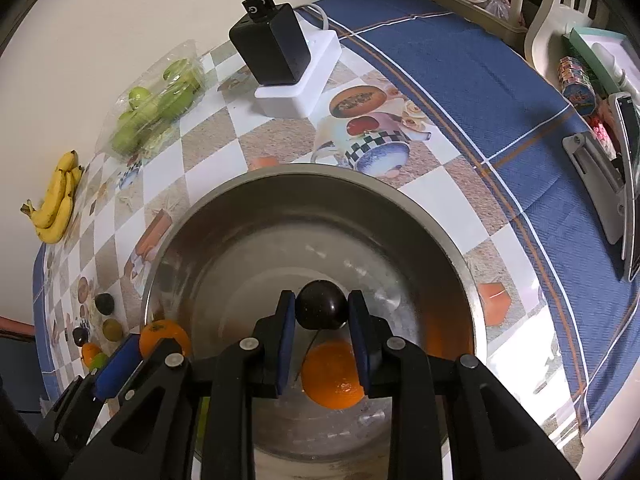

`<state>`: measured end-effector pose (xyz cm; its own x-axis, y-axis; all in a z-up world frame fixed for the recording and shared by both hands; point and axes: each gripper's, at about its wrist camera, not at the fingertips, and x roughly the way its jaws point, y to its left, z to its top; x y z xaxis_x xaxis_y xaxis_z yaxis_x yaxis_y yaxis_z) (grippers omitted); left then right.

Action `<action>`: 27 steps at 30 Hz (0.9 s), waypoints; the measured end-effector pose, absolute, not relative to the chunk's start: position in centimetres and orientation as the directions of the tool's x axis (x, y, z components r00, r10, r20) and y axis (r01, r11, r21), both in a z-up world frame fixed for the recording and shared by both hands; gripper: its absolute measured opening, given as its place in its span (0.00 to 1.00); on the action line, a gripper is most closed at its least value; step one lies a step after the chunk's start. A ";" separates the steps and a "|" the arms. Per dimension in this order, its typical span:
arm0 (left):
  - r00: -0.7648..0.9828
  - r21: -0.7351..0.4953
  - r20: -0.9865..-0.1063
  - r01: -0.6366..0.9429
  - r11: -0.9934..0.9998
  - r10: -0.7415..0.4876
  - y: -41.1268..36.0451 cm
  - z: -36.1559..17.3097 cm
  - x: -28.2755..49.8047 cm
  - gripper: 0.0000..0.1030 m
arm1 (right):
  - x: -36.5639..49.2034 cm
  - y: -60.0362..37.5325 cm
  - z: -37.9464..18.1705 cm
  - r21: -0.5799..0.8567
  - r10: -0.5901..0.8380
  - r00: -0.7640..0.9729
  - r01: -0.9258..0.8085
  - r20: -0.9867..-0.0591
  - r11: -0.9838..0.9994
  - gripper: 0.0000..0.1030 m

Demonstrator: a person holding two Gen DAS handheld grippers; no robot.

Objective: Organize fruits
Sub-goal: 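Open the right tool to drop the plum while the left tool releases the tangerine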

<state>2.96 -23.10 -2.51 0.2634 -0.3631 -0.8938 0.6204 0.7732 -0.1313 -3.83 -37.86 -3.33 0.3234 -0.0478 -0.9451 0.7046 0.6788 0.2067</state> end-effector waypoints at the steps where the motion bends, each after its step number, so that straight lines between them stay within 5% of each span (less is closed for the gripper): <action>1: 0.262 -0.133 -0.894 0.620 0.774 -0.363 -23.1 -2.5 3.0 0.37 | -3.8 -37.9 -3.3 0.205 -0.049 0.322 0.706 -0.946 0.678 0.27; 7: 0.259 -0.137 -0.895 0.617 0.775 -0.364 -23.1 -2.6 2.9 0.37 | -3.8 -38.0 -3.1 0.195 -0.058 0.317 0.707 -0.947 0.680 0.43; 27: 0.286 -0.164 -0.878 0.572 0.803 -0.384 -21.5 -0.7 3.6 0.38 | -4.2 -37.8 -1.0 0.184 -0.093 0.342 0.691 -0.935 0.699 0.45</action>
